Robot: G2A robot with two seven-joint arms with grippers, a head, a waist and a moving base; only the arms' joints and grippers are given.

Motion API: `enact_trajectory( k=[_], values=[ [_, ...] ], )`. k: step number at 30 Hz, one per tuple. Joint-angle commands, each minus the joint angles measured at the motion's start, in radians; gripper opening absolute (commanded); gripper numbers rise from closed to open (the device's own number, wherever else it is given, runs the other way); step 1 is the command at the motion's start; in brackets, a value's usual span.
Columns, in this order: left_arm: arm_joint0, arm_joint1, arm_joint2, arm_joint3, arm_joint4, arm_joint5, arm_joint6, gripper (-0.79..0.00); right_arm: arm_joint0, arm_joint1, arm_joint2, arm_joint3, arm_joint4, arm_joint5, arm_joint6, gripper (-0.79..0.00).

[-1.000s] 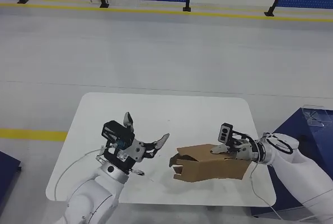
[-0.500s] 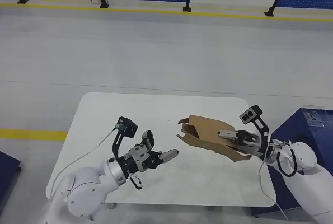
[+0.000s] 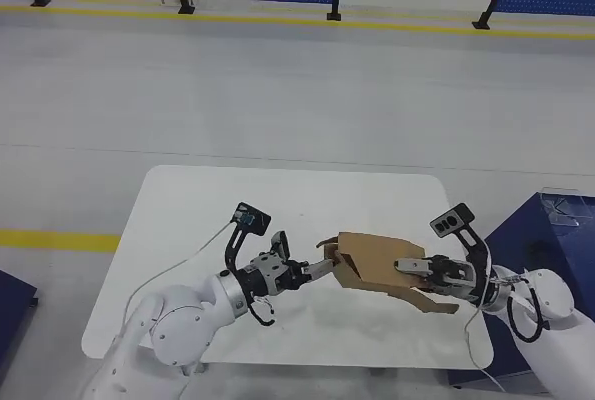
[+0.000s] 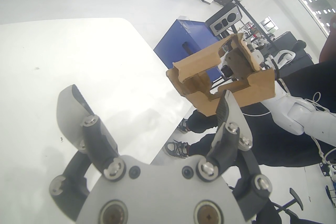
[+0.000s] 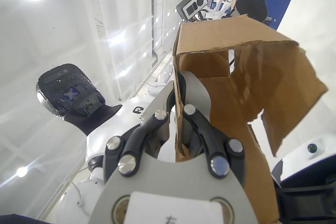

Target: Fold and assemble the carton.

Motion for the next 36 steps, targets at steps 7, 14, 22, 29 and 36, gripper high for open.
enact_trajectory(
  k=[7, 14, 22, 29, 36],
  values=[
    [-0.033, -0.008, 0.052, 0.024, 0.008, 0.031, -0.024, 0.000, -0.024, -0.009, 0.026, -0.024, -0.009, 0.009, 0.019, -0.785],
    [-0.057, -0.014, 0.083, 0.040, 0.011, 0.037, -0.024, 0.000, -0.028, -0.019, 0.035, -0.027, -0.006, 0.023, 0.032, -0.785],
    [-0.065, -0.015, 0.073, 0.042, 0.011, 0.043, -0.011, 0.000, -0.015, -0.031, 0.050, 0.001, 0.017, 0.048, 0.029, -0.785],
    [-0.007, -0.004, -0.008, -0.017, 0.006, -0.007, 0.072, 0.000, -0.010, -0.036, 0.043, 0.019, 0.087, 0.116, 0.040, -0.785],
    [0.066, 0.014, -0.130, -0.059, -0.078, -0.054, 0.041, 0.000, -0.006, -0.046, 0.069, 0.025, 0.105, 0.086, -0.026, -0.785]
  ],
)
